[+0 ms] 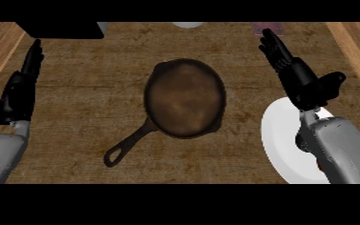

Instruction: Pick the eggplant from the plate and place it in the pan

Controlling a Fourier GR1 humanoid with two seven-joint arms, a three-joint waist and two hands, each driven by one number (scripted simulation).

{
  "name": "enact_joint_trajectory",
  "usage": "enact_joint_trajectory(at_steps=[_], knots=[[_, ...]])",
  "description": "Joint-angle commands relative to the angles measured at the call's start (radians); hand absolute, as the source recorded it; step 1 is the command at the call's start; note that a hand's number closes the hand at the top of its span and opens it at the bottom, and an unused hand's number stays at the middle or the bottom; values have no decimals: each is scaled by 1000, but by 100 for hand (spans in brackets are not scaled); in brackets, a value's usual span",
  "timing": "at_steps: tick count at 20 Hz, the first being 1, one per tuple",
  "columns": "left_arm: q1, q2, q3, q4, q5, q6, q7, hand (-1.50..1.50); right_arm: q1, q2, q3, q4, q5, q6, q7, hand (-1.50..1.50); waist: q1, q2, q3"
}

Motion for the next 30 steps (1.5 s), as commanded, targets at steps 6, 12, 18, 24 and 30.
enact_joint_trajectory(at_steps=[6,12,18,24,30], knots=[[150,-66,-38,4,47,-28,31,0,141,-73,-471,246,-88,-443,128,-150,-79,5,29],[218,-97,-75,-29,77,-63,60,0,353,-135,-490,397,28,-749,439,-150,-68,-15,17],[266,-122,-141,-139,38,-40,86,0,459,-334,-258,270,158,-613,813,-150,-3,-18,16],[301,-94,-139,-211,38,-59,131,0,468,-489,-213,7,72,-370,1103,-150,0,-12,22],[354,-110,-142,-262,29,-65,126,0,354,-535,-272,28,-91,-176,1145,-150,17,-6,26]])
